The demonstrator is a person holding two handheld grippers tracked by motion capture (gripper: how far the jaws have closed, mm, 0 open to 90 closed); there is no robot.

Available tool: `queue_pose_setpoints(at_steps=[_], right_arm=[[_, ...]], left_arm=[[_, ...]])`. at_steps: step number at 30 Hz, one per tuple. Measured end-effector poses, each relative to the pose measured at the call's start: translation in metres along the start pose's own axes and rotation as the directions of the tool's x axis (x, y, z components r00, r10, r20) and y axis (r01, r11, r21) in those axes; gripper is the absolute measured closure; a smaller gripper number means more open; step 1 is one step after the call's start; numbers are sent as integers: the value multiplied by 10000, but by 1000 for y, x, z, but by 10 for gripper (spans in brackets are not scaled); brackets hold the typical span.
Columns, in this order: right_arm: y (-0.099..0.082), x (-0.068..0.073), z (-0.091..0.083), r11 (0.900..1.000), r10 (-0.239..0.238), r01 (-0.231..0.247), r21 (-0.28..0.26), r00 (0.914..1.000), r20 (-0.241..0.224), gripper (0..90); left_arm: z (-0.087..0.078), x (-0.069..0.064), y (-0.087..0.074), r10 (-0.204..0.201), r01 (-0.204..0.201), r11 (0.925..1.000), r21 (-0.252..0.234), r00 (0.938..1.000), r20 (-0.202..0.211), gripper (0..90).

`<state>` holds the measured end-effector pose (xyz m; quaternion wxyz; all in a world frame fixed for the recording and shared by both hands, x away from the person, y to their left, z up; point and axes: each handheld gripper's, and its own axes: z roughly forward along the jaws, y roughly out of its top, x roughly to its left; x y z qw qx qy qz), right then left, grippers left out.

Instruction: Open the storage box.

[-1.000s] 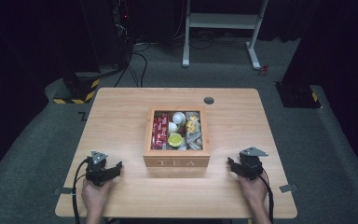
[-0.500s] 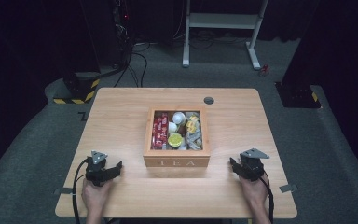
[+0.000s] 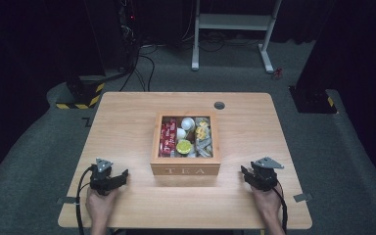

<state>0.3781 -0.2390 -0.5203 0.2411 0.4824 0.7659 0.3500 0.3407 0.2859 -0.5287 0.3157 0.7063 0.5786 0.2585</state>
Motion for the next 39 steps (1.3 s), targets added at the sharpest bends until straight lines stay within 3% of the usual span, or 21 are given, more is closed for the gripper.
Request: queue_pose_setpoints(at_steps=[5, 8, 16, 28, 39], right_arm=[[1, 4, 0, 9997, -137, 132, -220, 9997, -217, 517], [1, 9, 3, 9993, -381, 381, 7, 9988, -317, 506], [1, 17, 2, 9993, -384, 381, -69, 9970, -674, 517], [1, 29, -1, 9987, -484, 502, 95, 9892, -1387, 635], [1, 41, -2, 9950, -933, 985, 147, 9736, -2084, 791]], left_arm=[[0, 0, 0, 2, -2, 10000, 1, 10000, -4, 252], [0, 0, 0, 2, -2, 10000, 2, 10000, -10, 252], [0, 0, 0, 2, -2, 10000, 9, 10000, -4, 251], [0, 0, 0, -11, 11, 10000, -3, 10000, -4, 251], [0, 0, 0, -6, 6, 10000, -1, 10000, -8, 251]])
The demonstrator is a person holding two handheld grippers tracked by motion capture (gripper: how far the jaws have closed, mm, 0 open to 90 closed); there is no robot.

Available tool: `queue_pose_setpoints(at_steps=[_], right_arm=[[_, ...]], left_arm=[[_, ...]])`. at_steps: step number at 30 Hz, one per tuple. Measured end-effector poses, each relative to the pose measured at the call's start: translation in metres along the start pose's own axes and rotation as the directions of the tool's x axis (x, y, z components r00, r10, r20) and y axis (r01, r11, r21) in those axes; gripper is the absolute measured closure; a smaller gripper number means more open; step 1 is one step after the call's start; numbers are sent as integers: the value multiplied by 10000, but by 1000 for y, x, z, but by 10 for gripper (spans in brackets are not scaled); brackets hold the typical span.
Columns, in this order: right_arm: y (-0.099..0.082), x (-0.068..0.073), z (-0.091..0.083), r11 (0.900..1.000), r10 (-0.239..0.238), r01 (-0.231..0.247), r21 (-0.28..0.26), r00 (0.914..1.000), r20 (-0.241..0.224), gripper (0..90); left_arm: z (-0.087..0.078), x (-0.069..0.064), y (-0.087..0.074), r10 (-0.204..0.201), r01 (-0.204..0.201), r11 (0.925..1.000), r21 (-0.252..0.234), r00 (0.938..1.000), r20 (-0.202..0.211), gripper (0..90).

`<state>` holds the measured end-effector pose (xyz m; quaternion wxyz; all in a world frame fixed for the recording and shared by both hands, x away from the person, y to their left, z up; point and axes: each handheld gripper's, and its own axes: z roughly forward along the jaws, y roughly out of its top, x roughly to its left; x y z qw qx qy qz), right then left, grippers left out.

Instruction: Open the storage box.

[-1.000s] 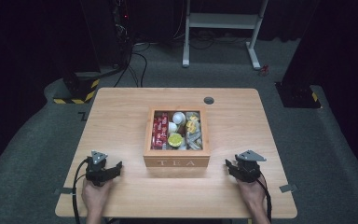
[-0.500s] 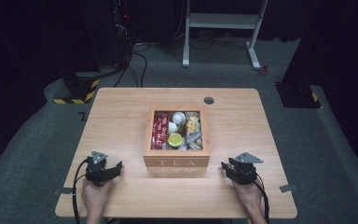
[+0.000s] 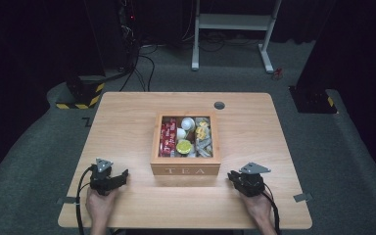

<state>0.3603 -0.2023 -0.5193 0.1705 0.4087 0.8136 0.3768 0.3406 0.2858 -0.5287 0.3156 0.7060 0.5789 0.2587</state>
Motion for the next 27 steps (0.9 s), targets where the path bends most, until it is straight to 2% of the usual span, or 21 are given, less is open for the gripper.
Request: queue_pose_setpoints(at_steps=[8, 13, 20, 27], right_arm=[[2, 9, -2, 9998, -222, 221, -30, 9992, -324, 845], [5, 16, -3, 9994, -327, 316, -164, 9970, -699, 863], [9, 23, -2, 9986, -497, 476, -242, 9938, -991, 877], [13, 28, -2, 9986, -453, 414, -329, 9906, -1290, 884]], left_arm=[[0, 0, 0, 2, -2, 10000, 9, 10000, 9, 251], [0, 0, 0, -4, 4, 10000, 7, 10000, 14, 251], [0, 0, 0, 2, -2, 10000, 9, 10000, 9, 251], [0, 0, 0, 8, -8, 10000, 4, 10000, 7, 250]])
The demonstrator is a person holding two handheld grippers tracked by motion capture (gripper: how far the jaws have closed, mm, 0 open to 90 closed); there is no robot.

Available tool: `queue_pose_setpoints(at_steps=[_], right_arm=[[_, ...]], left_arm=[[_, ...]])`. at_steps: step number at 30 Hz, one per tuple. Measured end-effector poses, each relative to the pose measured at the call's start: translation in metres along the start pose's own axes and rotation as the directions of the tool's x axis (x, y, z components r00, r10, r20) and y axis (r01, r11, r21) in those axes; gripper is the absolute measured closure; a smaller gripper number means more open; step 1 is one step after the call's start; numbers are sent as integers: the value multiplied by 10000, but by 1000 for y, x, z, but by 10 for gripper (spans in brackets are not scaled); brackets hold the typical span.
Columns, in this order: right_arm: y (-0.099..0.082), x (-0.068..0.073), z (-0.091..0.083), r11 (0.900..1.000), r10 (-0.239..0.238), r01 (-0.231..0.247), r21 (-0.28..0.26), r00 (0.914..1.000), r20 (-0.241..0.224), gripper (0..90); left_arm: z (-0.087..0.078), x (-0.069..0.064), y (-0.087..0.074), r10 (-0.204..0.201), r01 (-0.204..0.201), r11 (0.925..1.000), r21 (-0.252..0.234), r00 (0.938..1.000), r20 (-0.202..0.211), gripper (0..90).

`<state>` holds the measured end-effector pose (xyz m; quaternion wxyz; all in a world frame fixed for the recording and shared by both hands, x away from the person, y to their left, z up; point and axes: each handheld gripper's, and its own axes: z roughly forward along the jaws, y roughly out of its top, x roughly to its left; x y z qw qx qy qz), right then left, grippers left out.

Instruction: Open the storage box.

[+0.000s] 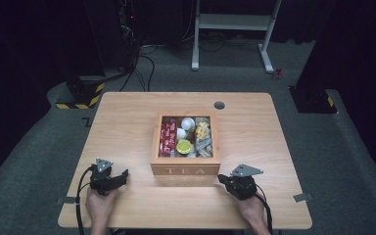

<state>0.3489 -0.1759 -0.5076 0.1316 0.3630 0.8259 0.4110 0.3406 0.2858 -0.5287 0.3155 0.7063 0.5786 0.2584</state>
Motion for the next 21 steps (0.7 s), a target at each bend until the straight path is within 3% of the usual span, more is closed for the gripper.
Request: queue_pose_setpoints(at_steps=[9, 21], right_arm=[[8, 2, 5, 9997, 109, -119, -220, 9990, -429, 895], [16, 5, 12, 9992, 128, -149, -373, 9984, -550, 895]], left_arm=[[0, 0, 0, 4, -4, 10000, 8, 10000, 6, 250], [0, 0, 0, 1, -1, 10000, 1, 10000, 0, 249]])
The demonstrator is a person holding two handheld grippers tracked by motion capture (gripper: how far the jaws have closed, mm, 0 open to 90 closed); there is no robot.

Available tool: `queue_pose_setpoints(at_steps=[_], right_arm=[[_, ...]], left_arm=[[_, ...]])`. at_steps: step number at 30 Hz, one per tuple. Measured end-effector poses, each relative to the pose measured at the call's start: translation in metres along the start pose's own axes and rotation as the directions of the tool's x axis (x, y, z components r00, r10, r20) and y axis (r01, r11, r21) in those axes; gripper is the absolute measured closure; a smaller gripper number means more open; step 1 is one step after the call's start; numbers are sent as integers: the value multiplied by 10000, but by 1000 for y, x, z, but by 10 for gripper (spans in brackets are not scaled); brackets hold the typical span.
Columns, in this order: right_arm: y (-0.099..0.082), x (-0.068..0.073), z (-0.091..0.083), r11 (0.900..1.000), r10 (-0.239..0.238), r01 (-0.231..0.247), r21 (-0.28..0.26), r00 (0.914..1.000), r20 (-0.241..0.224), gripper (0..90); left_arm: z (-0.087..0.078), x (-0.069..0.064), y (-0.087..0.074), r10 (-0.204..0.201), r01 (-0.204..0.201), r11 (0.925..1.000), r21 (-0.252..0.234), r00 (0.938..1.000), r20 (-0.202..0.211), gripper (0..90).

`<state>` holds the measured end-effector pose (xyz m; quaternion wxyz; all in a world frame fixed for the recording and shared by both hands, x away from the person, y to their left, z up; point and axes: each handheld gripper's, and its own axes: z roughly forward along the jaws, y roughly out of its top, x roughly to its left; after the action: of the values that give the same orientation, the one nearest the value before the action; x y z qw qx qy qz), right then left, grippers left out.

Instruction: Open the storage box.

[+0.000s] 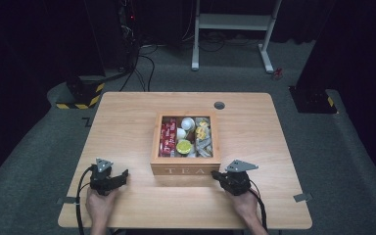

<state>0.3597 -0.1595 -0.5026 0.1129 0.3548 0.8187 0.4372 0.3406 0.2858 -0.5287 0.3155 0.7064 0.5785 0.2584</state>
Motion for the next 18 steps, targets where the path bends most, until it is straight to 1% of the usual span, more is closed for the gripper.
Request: queue_pose_setpoints(at_steps=[2, 3, 4, 10, 14, 18], right_arm=[[2, 1, 0, 10000, 17, -17, -36, 10000, 13, 895], [3, 1, 1, 10000, -55, 55, -64, 10000, 25, 896], [4, 1, 1, 10000, 8, -8, -45, 10000, 36, 896], [9, 4, 5, 9998, -188, 188, -64, 9998, 53, 896], [10, 5, 4, 9998, -177, 178, -91, 9998, 16, 896], [14, 6, 2, 9993, -253, 253, -261, 9997, -7, 896]], left_arm=[[0, 0, 0, 2, -2, 10000, 8, 10000, 7, 250], [0, 0, 0, 1, -1, 10000, 1, 10000, 0, 250], [0, 0, 0, 3, -3, 10000, 8, 10000, 6, 250], [0, 0, 0, 2, -2, 10000, 8, 10000, 6, 249], [0, 0, 0, 1, -1, 10000, 6, 10000, 6, 250], [0, 0, 0, 4, -4, 10000, 7, 10000, 7, 249]])
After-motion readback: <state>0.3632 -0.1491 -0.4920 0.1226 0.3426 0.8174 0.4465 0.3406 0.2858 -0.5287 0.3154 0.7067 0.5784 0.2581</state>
